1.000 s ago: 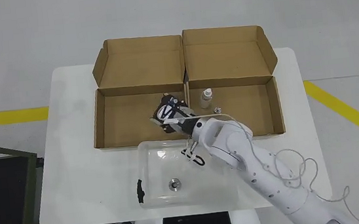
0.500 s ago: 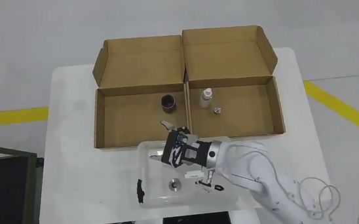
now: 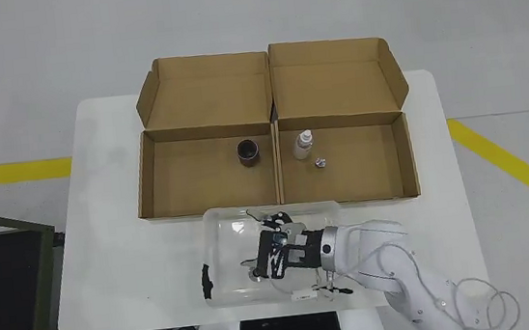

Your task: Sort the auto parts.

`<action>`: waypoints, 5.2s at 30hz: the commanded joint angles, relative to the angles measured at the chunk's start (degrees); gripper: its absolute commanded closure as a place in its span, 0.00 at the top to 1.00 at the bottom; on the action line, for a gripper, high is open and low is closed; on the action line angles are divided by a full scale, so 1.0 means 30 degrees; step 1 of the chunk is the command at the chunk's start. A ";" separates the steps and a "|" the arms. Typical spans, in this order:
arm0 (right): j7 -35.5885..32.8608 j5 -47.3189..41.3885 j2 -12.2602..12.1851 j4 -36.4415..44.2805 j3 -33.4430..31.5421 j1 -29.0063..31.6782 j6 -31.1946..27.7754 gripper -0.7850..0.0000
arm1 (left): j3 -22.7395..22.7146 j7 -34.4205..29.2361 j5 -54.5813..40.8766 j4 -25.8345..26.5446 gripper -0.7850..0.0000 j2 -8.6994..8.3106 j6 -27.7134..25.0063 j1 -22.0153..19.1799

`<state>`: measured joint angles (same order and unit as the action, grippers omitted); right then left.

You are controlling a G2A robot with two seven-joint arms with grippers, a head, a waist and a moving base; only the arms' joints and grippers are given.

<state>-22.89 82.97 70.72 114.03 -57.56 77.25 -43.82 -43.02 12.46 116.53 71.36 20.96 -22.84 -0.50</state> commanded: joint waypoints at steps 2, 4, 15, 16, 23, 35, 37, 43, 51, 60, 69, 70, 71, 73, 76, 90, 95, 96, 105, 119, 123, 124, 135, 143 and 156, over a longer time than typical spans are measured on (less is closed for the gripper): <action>0.0202 0.0802 -0.0119 -0.0210 0.0193 0.0122 -0.0661 0.76 | 0.0000 0.0000 0.0001 0.0000 1.00 0.0000 0.0000 0.0000; 0.0337 0.1174 -0.0178 -0.0353 0.0297 0.0182 -0.0879 0.79 | 0.0000 0.0000 0.0001 0.0000 1.00 0.0000 0.0000 0.0000; 0.0254 0.2307 -0.0426 -0.0857 0.0715 0.0156 -0.1604 0.78 | 0.0000 0.0000 0.0001 0.0000 1.00 0.0000 0.0000 0.0000; 0.0264 0.2331 -0.0441 -0.0916 0.0722 0.0148 -0.1571 0.78 | 0.0000 0.0000 0.0001 0.0000 1.00 0.0000 0.0000 0.0000; 0.0153 0.2449 -0.0506 -0.1539 0.1091 -0.0015 -0.1662 0.82 | 0.0000 0.0000 0.0001 0.0000 1.00 0.0000 0.0000 0.0000; -0.0089 0.2442 -0.0361 -0.3142 0.2557 -0.0808 -0.1429 0.80 | 0.0000 0.0000 0.0001 0.0000 1.00 0.0000 0.0000 0.0000; -0.0157 0.2442 -0.0309 -0.3432 0.2799 -0.1015 -0.1258 0.79 | 0.0000 0.0000 0.0001 0.0000 1.00 0.0000 0.0000 0.0000; -0.0422 0.2344 -0.0210 -0.4158 0.3229 -0.1515 -0.0897 0.75 | 0.0000 0.0000 0.0001 0.0000 1.00 0.0000 0.0000 0.0000; -0.0517 0.2218 -0.0245 -0.4356 0.3337 -0.1694 -0.0812 0.37 | 0.0000 0.0000 0.0001 0.0000 1.00 0.0000 0.0000 0.0000; -0.0311 0.1414 -0.0333 -0.4300 0.3158 -0.1672 -0.0816 0.00 | 0.0000 0.0000 0.0001 0.0000 1.00 0.0000 0.0000 0.0000; -0.0366 -0.1111 -0.0411 -0.3684 0.2254 -0.1547 -0.0072 0.00 | 0.0000 0.0000 0.0001 0.0000 1.00 0.0000 0.0000 0.0000; -0.0368 -0.1538 -0.0424 -0.3594 0.2135 -0.1505 -0.0034 0.00 | 0.0000 0.0000 0.0001 0.0000 1.00 0.0000 0.0000 0.0000; -0.0376 -0.2037 -0.0440 -0.3509 0.2015 -0.1460 -0.0057 0.00 | 0.0000 0.0000 0.0001 0.0000 1.00 0.0000 0.0000 0.0000; -0.0524 -0.2865 -0.0484 -0.3275 0.1742 -0.1413 -0.0069 0.00 | 0.0000 0.0000 0.0001 0.0000 1.00 0.0000 0.0000 0.0000; -0.0680 -0.4240 -0.0550 -0.2907 0.1313 -0.1307 0.0001 0.00 | 0.0000 0.0000 0.0001 0.0000 1.00 0.0000 0.0000 0.0000; -0.2382 -1.1616 -0.0917 -0.1955 -0.0154 -0.0828 0.0595 0.00 | 0.0000 0.0000 0.0001 0.0000 1.00 0.0000 0.0000 0.0000; -0.2996 -1.4690 -0.1007 -0.1836 -0.0554 -0.0928 0.1409 0.00 | 0.0000 0.0000 0.0001 0.0000 1.00 0.0000 0.0000 0.0000; -0.3049 -1.5206 -0.1023 -0.1840 -0.0653 -0.0966 0.1575 0.00 | 0.0000 0.0000 0.0001 0.0000 1.00 0.0000 0.0000 0.0000; -0.2623 -1.7881 -0.1080 -0.1650 -0.1204 -0.1277 0.2731 0.00 | 0.0000 0.0000 0.0001 0.0000 1.00 0.0000 0.0000 0.0000; -0.2043 -1.9815 -0.1082 -0.2165 -0.1260 -0.1691 0.3186 0.00 | 0.0000 0.0000 0.0001 0.0000 1.00 0.0000 0.0000 0.0000; -0.1692 -1.9619 -0.1103 -0.2158 -0.1456 -0.1698 0.3362 0.00 | 0.0000 0.0000 0.0001 0.0000 1.00 0.0000 0.0000 0.0000; -0.1518 -1.9395 -0.1106 -0.2116 -0.1516 -0.1693 0.3418 0.00 | 0.0000 0.0000 0.0001 0.0000 1.00 0.0000 0.0000 0.0000; -0.0427 -1.5514 -0.0996 -0.1835 -0.1028 -0.2094 0.4864 0.00 | 0.0000 0.0000 0.0001 0.0000 1.00 0.0000 0.0000 0.0000; 0.0120 -1.1614 -0.0694 -0.2488 0.0128 -0.3395 0.6991 0.00 | 0.0000 0.0000 0.0001 0.0000 1.00 0.0000 0.0000 0.0000; -0.1278 -0.7729 0.0044 -0.4824 0.2633 -0.6139 0.9321 0.00 | 0.0000 0.0000 0.0001 0.0000 1.00 0.0000 0.0000 0.0000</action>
<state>-26.32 59.05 70.67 100.01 -50.21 59.36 -16.31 -43.02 12.46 116.53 71.36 20.96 -22.84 -0.50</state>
